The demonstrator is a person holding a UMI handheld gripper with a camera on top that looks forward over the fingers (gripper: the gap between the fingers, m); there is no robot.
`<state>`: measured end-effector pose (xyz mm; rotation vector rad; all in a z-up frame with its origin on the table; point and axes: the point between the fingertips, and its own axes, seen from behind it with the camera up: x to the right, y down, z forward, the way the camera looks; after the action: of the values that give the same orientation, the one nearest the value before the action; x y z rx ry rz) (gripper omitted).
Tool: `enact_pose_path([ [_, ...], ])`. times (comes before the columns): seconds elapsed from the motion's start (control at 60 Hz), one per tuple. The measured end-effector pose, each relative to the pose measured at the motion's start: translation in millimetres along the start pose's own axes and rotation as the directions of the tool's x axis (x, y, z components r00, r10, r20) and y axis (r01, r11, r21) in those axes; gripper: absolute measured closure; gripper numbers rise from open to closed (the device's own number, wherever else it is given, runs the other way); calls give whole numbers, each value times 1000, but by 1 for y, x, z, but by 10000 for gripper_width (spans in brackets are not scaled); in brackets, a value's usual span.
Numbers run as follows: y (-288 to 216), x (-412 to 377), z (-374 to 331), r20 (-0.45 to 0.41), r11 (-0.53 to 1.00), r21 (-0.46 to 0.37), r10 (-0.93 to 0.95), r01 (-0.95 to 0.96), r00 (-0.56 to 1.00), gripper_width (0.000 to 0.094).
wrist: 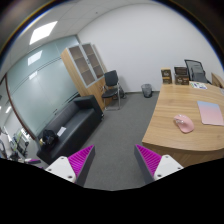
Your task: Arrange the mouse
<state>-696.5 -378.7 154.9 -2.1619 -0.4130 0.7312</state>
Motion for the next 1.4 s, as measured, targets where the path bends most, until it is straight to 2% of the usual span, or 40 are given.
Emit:
enact_pose_path([
  [0.2,-17,3,38,-79,998,40,-41,44,996,112],
  [0.333,-18,27,52,-180,998,57,-17,28,983,111],
  [0.583,4,130,37,-400,992,94,110,-78,910,113],
  [0.8,-14,230,36,-496,993,114,25,36,868,116],
  [1.05,-48,323,78,-466,992,96,-29,83,885,114],
  [1.3,-53,357,122,-390,997,54,-37,63,920,107],
  [1.4,-60,369,130,-393,996,45,-50,73,918,109],
])
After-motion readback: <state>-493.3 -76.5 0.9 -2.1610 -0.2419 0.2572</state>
